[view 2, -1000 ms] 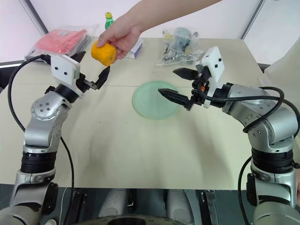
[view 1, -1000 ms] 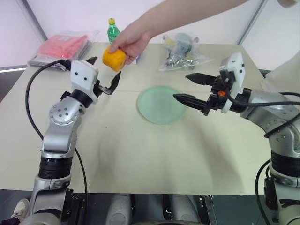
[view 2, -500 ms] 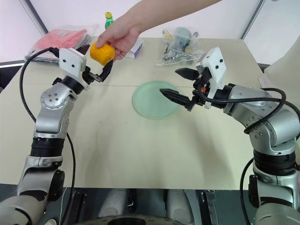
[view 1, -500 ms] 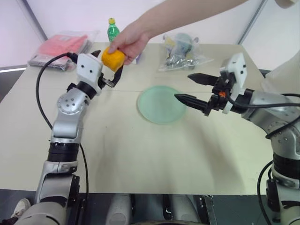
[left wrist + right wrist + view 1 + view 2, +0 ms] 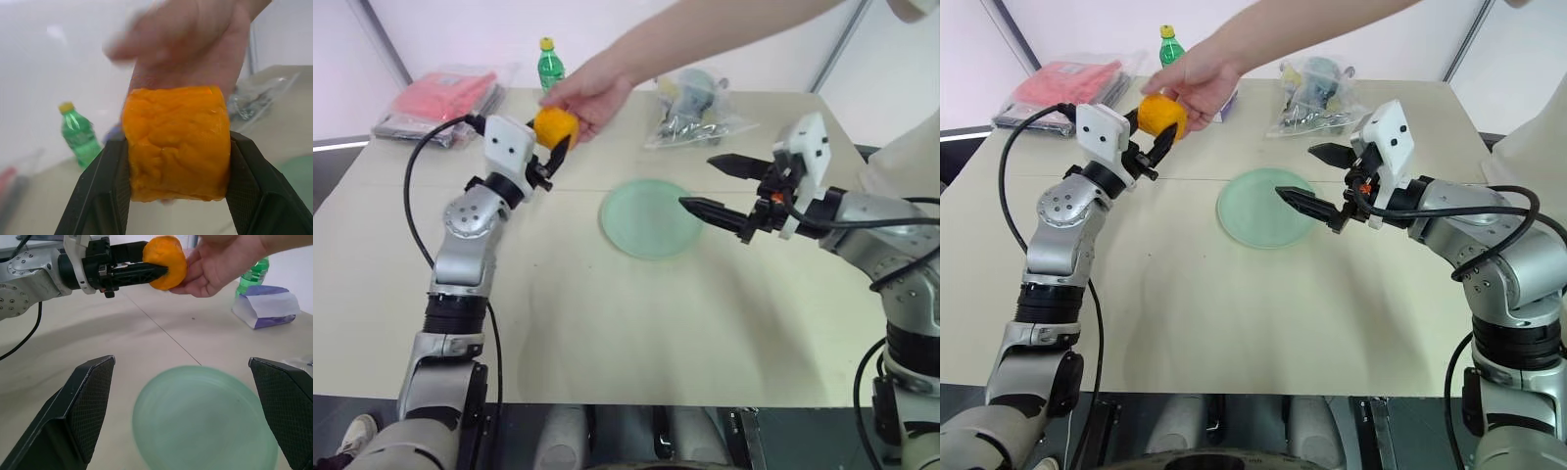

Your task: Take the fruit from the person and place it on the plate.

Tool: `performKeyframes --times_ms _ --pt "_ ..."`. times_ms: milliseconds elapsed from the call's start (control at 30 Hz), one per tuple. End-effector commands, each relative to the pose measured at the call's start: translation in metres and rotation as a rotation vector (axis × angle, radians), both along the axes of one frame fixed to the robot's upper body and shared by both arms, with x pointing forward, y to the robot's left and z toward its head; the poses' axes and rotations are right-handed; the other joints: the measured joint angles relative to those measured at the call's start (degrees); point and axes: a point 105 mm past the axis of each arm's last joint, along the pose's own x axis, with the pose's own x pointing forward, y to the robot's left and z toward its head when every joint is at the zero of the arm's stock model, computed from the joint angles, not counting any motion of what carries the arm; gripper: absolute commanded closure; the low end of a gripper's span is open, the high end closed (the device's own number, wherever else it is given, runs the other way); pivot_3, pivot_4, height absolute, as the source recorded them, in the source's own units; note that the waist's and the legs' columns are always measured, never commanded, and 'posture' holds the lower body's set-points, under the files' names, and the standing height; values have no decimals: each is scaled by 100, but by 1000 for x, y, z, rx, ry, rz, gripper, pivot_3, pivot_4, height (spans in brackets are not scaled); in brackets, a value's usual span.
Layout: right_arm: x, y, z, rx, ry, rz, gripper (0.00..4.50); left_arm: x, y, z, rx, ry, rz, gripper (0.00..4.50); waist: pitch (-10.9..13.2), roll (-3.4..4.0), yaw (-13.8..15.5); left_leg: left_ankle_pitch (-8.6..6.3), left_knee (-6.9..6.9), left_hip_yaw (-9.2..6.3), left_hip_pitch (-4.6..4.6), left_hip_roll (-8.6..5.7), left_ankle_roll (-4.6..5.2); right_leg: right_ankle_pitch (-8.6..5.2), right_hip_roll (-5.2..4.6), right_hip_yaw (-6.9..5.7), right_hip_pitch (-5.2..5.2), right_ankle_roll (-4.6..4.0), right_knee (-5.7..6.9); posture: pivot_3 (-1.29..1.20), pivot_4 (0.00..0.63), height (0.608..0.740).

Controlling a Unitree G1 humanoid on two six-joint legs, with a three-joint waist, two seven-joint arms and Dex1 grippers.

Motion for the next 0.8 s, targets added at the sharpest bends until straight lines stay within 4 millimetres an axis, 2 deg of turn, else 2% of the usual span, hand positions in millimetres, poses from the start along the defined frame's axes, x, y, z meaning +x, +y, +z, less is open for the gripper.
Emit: performKeyframes --times_ms 33,100,200,433,633,767,800 --pt "-9 -13 10 -42 -53 -29 0 -15 -25 11 -49 48 -179 2535 0 0 1 0 0 0 0 0 0 0 0 0 0 0 -1 0 150 731" --pt "-11 -23 4 -91 -42 -59 0 -21 -42 4 -42 113 -287 2535 0 0 1 0 0 -1 -1 -1 0 0 0 0 0 0 -1 0 150 731" --pt "-14 -38 -3 -127 -23 -111 0 -20 -58 -9 -54 229 -367 2535 0 0 -6 0 0 -1 2 -1 0 -1 0 0 3 0 -2 0 150 731" --pt "-20 -38 -16 -146 -8 -135 0 -11 -96 -51 -39 447 -459 2535 0 0 -27 0 1 -9 5 0 1 -1 10 1 3 0 1 0 150 731" --pt "-24 -35 -20 -133 -11 -154 0 3 -113 -88 41 522 -448 2535 0 0 -8 0 1 -10 4 -1 0 -1 11 1 3 0 -1 0 150 731" --pt "-26 -34 -21 -121 -15 -163 0 10 -117 -97 54 529 -442 2535 0 -1 -2 0 1 -10 2 -2 1 -1 9 1 3 0 -4 0 150 731" --pt "-27 -33 -21 -121 -15 -166 0 11 -117 -98 53 528 -442 2035 0 -1 -4 0 2 -9 2 -2 1 -1 9 1 3 0 -4 0 150 731"
